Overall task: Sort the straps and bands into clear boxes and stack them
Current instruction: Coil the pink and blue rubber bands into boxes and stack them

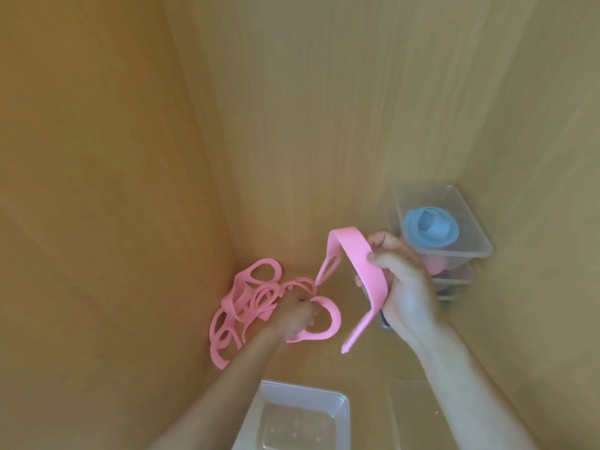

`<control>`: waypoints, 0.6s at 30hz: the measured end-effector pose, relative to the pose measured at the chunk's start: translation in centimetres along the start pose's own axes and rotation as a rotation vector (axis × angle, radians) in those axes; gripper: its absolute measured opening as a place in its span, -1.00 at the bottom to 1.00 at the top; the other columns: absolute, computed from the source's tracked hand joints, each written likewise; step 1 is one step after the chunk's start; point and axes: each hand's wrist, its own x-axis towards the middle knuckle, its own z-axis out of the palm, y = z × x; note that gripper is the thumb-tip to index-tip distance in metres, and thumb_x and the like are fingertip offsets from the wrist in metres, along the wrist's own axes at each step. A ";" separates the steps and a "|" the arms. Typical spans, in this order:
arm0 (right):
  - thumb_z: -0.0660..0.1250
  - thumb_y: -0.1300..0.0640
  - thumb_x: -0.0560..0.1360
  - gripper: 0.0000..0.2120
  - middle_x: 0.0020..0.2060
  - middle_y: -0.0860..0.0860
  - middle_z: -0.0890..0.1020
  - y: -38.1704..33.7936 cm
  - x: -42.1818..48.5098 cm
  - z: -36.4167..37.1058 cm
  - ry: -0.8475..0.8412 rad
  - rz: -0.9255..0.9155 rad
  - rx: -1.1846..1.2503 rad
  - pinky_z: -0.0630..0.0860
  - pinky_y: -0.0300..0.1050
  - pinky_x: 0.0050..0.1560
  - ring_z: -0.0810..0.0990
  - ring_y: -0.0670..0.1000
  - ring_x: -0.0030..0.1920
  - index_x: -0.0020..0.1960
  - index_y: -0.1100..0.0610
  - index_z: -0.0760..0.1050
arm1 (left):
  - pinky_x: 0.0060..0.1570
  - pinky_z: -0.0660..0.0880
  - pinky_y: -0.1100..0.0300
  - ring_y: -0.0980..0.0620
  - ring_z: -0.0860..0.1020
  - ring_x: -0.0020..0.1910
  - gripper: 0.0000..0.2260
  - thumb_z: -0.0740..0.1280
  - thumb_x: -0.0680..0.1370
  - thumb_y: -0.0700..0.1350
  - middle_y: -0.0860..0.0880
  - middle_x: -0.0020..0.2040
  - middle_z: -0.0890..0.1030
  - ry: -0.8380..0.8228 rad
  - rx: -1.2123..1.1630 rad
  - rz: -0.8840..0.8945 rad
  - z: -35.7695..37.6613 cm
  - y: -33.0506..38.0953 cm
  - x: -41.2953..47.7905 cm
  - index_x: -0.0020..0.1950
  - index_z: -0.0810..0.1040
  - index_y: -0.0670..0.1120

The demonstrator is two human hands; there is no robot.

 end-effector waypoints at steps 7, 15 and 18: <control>0.21 0.25 0.31 -0.83 -0.42 0.01 0.60 2.9 -2.8 0.2 -0.100 0.078 -0.020 0.42 -0.27 -0.44 0.54 0.00 -0.44 -0.32 0.06 0.54 | -0.36 0.45 0.25 0.07 0.57 -0.39 -0.84 0.23 0.54 -0.30 -0.06 -0.26 0.62 -0.107 -0.490 -0.129 -2.6 0.7 -0.7 -0.02 0.59 -0.17; 0.17 0.35 0.36 -0.91 -0.05 -0.03 0.71 5.2 -5.9 0.3 -0.243 0.088 -0.253 0.45 -0.29 -0.21 0.63 -0.12 -0.20 -0.29 0.23 0.40 | 0.08 0.42 -0.09 -0.19 0.50 0.07 -0.67 0.20 0.59 -0.20 -0.27 0.16 0.54 0.010 -0.634 -0.103 -4.2 2.7 -0.4 0.32 0.54 -0.23; 0.24 0.13 0.33 -0.87 -0.23 -0.06 0.60 5.5 -6.1 0.3 -0.253 0.104 -0.414 0.29 -0.05 -0.22 0.43 0.04 -0.27 -0.27 0.21 0.39 | -0.05 0.45 -0.04 -0.15 0.54 -0.08 -0.66 0.17 0.60 -0.36 -0.22 0.04 0.58 -0.015 -0.743 0.042 -4.6 3.9 -0.3 0.30 0.55 -0.14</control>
